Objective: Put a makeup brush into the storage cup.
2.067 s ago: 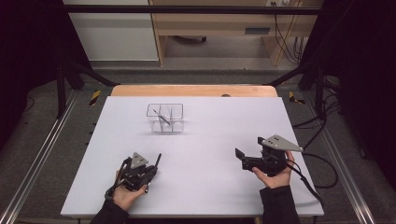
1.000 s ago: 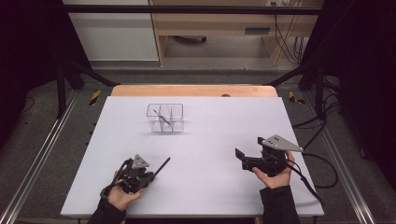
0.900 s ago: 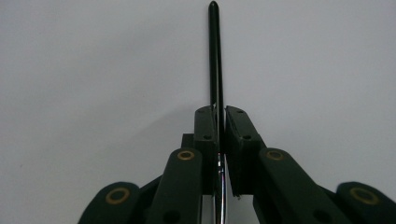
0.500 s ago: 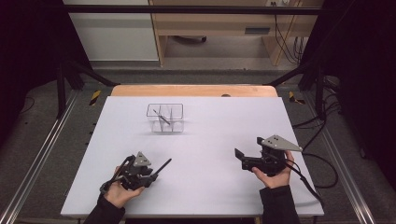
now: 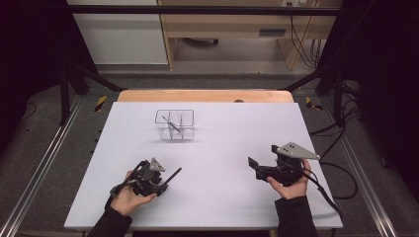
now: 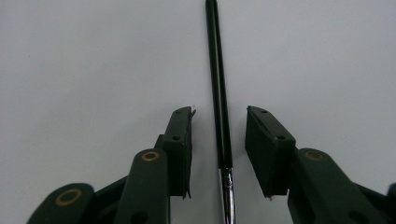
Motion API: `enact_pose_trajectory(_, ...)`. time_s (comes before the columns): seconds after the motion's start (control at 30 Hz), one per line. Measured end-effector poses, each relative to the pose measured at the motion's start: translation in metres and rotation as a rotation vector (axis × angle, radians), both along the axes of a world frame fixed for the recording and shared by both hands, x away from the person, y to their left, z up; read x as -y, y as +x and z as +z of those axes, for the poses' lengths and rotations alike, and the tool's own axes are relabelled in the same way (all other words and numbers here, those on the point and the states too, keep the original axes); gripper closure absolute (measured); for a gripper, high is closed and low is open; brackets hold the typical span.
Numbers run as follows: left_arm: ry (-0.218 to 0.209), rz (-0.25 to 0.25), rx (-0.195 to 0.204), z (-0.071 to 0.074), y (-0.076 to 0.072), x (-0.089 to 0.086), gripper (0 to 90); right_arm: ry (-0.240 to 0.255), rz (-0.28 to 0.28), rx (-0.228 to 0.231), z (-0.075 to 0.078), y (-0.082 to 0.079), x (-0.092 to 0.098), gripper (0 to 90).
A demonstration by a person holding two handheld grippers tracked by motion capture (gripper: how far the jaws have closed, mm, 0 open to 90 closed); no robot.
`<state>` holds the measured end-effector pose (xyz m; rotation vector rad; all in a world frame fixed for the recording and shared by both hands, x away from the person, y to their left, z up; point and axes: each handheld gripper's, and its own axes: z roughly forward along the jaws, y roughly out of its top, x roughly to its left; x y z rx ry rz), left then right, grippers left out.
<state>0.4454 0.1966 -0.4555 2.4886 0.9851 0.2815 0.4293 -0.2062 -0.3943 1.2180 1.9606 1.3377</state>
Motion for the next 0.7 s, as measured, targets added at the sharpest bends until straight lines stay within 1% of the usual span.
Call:
enact_pose_trajectory(0.13,0.009,-0.006,-0.009,0.001,-0.001,0.003,66.9,-0.004,0.002,-0.005,-0.001,0.0,-0.001,7.8)
enact_pose_trajectory(0.27,0.02,0.0,-0.014,0.001,-0.003,0.007,72.7,-0.006,0.005,-0.006,-0.001,0.0,-0.001,7.9)
enact_pose_trajectory(0.47,0.019,0.002,-0.028,0.001,-0.003,0.008,77.4,-0.008,0.004,-0.007,-0.001,0.0,-0.001,7.9)
enact_pose_trajectory(0.7,0.038,-0.007,-0.026,0.002,-0.004,0.011,82.3,-0.015,0.006,-0.013,-0.003,0.001,-0.002,7.7)
